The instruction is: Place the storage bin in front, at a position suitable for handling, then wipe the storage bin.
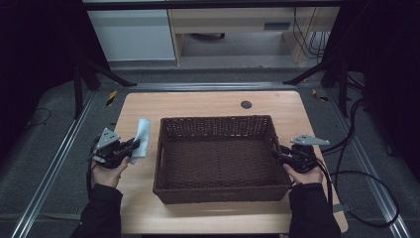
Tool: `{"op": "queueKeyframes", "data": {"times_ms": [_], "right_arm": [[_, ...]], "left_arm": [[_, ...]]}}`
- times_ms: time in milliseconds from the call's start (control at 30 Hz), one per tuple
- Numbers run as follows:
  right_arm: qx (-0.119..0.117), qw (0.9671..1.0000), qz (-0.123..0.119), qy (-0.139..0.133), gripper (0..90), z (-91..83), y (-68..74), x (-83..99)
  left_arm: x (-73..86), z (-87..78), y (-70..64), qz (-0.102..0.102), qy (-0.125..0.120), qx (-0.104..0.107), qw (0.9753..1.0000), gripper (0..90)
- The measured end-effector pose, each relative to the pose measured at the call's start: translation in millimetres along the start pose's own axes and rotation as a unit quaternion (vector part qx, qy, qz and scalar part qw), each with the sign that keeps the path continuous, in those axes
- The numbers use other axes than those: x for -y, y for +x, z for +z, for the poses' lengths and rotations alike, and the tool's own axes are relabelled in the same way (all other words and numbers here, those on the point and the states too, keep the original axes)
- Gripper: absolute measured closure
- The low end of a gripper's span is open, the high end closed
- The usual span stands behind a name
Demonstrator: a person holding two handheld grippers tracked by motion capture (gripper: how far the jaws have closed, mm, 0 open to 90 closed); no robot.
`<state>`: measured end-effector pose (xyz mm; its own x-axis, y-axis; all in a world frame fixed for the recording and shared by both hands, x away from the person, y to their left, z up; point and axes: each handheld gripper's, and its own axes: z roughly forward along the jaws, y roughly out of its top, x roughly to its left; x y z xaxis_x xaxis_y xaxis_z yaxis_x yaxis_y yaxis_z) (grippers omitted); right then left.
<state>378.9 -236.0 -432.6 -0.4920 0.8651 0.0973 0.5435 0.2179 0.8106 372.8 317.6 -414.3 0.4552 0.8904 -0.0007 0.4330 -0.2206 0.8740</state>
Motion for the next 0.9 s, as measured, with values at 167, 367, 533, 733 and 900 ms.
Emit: {"op": "queueKeyframes", "data": {"times_ms": [167, 367, 533, 733, 900], "right_arm": [[0.012, 0.9998, -0.001, -0.018, 52.5, -6.9, 1.8, -2.0], [0.000, 0.9998, -0.004, -0.018, 53.1, -14.5, 5.8, -3.4], [0.005, 0.9999, -0.012, -0.001, 61.0, -9.3, 6.2, -1.2], [0.010, 0.9998, -0.017, 0.002, 63.8, -7.8, 6.9, -0.8], [0.010, 0.9998, -0.019, 0.001, 63.9, -7.0, 6.5, 0.0]], "left_arm": [[-7.9, 8.0, -1.3, 0.006, -0.006, 0.006, 1.0000, 81.3], [-11.2, 20.2, -2.1, 0.004, -0.005, 0.011, 0.9999, 81.3], [-11.7, 29.7, -3.3, 0.013, 0.001, 0.012, 0.9998, 81.8], [-8.9, 42.8, -4.4, 0.023, 0.022, 0.005, 0.9995, 82.0], [-5.8, 52.7, -6.7, 0.034, 0.036, 0.015, 0.9987, 82.2]]}}
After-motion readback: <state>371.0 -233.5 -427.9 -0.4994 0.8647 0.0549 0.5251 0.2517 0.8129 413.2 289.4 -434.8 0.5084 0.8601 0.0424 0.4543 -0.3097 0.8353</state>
